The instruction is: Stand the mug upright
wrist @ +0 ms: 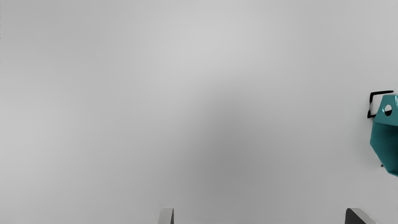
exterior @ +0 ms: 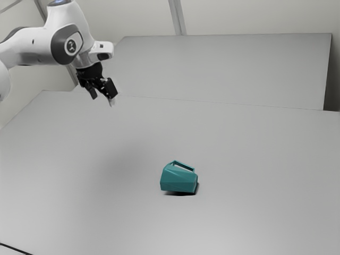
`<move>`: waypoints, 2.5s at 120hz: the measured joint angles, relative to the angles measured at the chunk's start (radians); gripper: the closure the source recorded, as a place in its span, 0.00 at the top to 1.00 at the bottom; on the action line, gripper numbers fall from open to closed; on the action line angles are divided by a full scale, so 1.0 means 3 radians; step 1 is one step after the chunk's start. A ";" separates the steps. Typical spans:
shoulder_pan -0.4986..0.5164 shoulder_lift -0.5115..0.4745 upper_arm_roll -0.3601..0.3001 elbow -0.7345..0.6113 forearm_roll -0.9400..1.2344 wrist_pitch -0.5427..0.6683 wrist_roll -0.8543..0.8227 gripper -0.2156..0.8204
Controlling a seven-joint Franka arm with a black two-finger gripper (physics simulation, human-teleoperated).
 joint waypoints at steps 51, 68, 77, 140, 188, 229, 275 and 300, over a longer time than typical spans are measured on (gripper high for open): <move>-0.0586 -0.0873 0.0391 -0.1455 -0.0869 0.0605 -0.0247 0.79; -0.0812 -0.0858 0.0530 -0.1689 -0.1246 0.0880 -0.0306 0.79; -0.0855 -0.0790 0.0557 -0.1726 -0.1413 0.0966 -0.0316 0.79; -0.1097 -0.0440 0.0702 -0.2053 -0.2285 0.1150 -0.0109 0.79; -0.1209 -0.0120 0.0705 -0.2091 -0.2835 0.1234 0.0252 0.79; -0.1362 0.0086 0.0700 -0.2015 -0.3119 0.1340 0.0554 0.79; -0.1403 0.0189 0.0691 -0.1884 -0.3159 0.1393 0.0765 0.78; -0.1437 0.0196 0.0677 -0.1866 -0.3169 0.1420 0.0825 0.64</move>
